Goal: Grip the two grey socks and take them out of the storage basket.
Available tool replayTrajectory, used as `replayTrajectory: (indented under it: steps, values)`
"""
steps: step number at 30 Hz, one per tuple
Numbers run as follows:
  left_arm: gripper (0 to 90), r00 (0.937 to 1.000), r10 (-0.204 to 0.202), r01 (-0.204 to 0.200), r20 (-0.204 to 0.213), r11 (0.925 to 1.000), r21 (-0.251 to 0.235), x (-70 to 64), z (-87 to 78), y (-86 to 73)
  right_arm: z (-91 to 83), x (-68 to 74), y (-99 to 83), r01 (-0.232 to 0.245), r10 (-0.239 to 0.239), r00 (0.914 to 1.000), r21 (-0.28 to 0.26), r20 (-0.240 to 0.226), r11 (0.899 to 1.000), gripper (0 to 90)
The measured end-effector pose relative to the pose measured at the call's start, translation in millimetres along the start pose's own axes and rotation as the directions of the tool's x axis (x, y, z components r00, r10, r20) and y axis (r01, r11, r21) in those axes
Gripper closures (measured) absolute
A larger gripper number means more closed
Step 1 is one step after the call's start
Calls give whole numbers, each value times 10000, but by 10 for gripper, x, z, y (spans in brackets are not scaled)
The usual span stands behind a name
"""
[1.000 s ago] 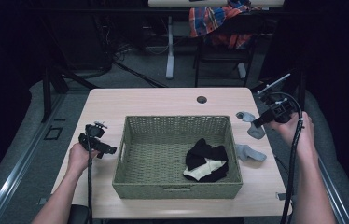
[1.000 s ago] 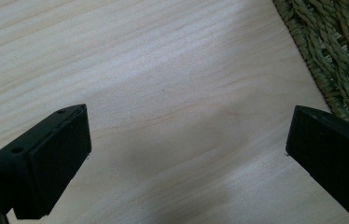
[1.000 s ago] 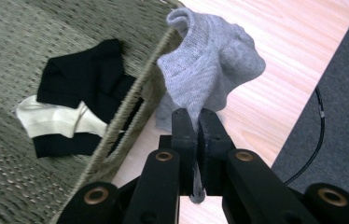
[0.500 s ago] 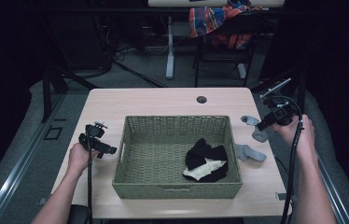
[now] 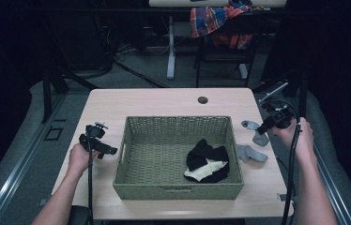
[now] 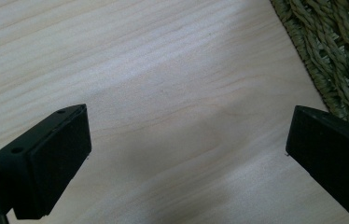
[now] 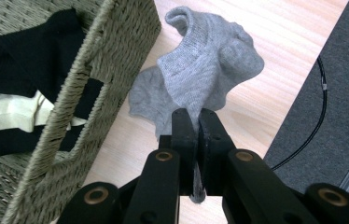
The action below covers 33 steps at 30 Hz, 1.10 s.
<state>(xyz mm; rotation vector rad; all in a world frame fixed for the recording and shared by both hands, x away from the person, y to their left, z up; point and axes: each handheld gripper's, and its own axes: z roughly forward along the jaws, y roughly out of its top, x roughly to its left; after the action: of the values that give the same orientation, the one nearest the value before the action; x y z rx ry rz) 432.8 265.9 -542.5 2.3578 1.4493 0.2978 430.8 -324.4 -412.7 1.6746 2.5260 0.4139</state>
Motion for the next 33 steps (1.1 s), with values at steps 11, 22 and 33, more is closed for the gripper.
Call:
replayTrajectory:
  steps: [11,22,33]
  values:
    - [1,10000,-4,4,5,10000,-13,2,-3,0,205,-26,19,190,-187,9998,551,-57,9983,869]
    - [0,10000,14,-13,35,10000,-37,4,-5,1,468,-31,24,185,-164,9996,1037,-212,9944,869]
    - [0,10000,17,-17,74,10000,-18,1,1,2,715,-71,11,103,-60,9995,1343,-324,9909,865]
